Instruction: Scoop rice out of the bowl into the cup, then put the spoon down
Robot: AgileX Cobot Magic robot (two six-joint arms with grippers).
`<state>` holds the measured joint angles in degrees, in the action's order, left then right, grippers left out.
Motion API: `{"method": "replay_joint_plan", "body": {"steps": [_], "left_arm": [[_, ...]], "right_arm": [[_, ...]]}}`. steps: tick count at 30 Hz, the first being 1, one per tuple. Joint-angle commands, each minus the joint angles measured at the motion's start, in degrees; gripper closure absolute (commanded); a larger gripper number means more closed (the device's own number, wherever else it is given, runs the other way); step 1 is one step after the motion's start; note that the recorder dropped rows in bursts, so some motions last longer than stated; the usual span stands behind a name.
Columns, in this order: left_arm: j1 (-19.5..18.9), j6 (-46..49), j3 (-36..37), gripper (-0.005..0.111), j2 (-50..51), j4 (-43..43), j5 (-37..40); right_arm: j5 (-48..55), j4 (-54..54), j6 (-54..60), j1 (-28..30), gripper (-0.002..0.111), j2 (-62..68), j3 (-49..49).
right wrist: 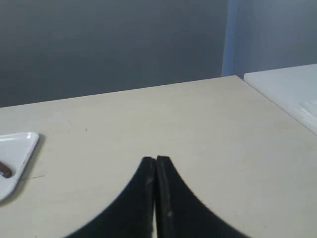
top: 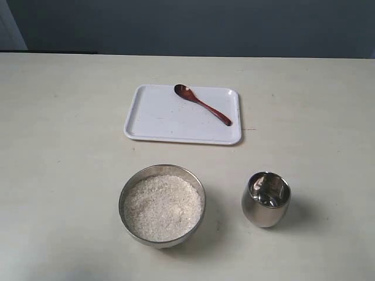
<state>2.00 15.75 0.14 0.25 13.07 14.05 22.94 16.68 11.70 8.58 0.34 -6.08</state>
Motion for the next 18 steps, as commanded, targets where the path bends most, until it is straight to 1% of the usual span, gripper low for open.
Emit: {"method": "replay_joint_plan", "body": {"steps": [1,10,18], "left_arm": [[-0.2,-0.2,-0.1,0.106,-0.2,-0.4,-0.6],[-0.2,-0.2,-0.1,0.106,-0.2,-0.4,-0.6],[-0.2,-0.2,-0.1,0.106,-0.2,-0.4,-0.6]], "right_arm": [[0.8,0.2,0.3,0.6,0.108,-0.3,0.7],[1.2,-0.2,0.2,0.6,0.108,-0.3,0.7],[0.8,-3.7,-1.1,0.6,0.108,-0.3,4.3]]}}
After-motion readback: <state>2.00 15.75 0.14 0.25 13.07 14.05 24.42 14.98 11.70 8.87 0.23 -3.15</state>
